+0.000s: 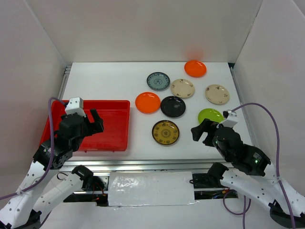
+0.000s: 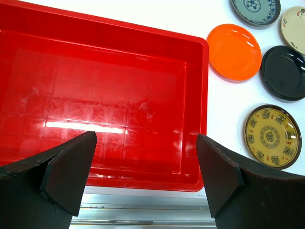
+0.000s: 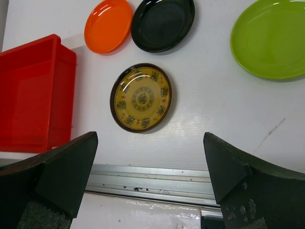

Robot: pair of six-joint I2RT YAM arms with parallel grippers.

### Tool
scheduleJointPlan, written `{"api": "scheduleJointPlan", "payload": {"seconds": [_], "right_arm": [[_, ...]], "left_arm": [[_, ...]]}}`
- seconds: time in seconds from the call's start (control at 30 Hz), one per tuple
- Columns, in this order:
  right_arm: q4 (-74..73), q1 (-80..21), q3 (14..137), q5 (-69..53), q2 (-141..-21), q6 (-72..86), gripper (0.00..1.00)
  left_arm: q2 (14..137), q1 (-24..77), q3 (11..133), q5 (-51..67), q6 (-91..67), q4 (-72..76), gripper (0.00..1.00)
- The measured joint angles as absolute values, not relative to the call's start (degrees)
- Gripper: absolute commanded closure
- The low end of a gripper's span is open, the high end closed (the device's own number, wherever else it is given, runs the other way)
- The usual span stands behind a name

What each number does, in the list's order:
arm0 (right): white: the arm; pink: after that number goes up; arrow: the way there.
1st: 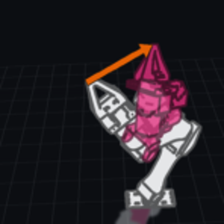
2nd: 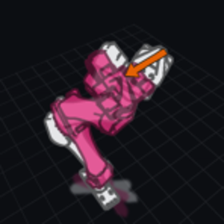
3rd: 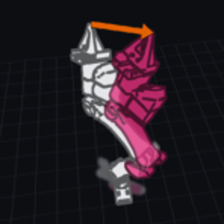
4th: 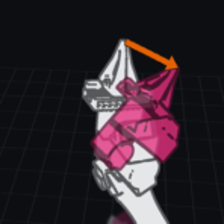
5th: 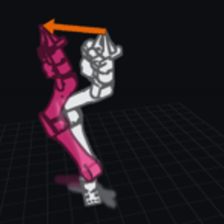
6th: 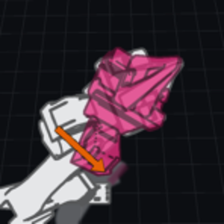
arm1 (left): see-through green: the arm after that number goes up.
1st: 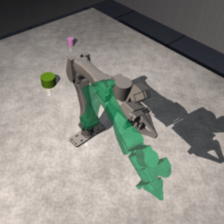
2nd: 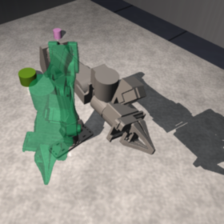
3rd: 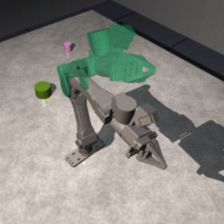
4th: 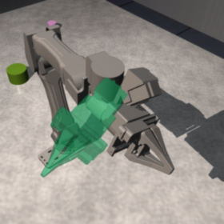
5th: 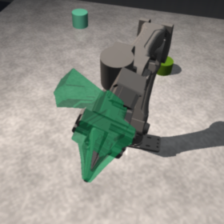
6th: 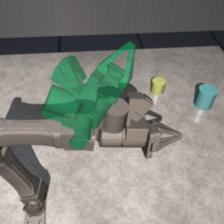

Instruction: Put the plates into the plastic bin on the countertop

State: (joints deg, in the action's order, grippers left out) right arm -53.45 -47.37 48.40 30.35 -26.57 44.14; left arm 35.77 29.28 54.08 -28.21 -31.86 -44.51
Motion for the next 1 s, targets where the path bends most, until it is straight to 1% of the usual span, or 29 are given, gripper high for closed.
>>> {"api": "scheduleJointPlan", "payload": {"seconds": [0.37,0.43,0.57,0.8,0.9,0.93,1.0], "right_arm": [[-51.7,-47.4,47.9,29.5,-27.1,45.9,0.0],[-48.2,-47.4,46.0,28.7,-28.3,46.9,0.0],[-39.3,-46.5,39.0,25.5,-34.1,49.0,0.04],[-20.5,-35.9,26.9,16.6,-46.7,52.7,0.08],[-13.5,-32.1,23.0,11.9,-52.1,52.9,0.15],[-11.6,-31.1,22.2,10.3,-53.9,52.9,0.21],[-7.4,-29.8,20.8,7.4,-57.8,52.9,0.26]], "left_arm": [[35.8,29.3,54.1,-27.1,-31.7,-44.5,0.01],[35.8,29.3,54.1,-27.1,-31.7,-44.5,0.01],[35.7,29.3,54.1,-26.9,-31.7,-44.5,0.01],[34.2,29.3,53.8,-25.4,-31.4,-43.7,0.01],[34.2,29.3,53.7,-25.1,-31.3,-43.4,0.01],[34.2,29.3,53.7,-25.1,-31.3,-43.3,0.01],[34.2,29.3,53.7,-25.0,-31.3,-43.2,0.01]]}}
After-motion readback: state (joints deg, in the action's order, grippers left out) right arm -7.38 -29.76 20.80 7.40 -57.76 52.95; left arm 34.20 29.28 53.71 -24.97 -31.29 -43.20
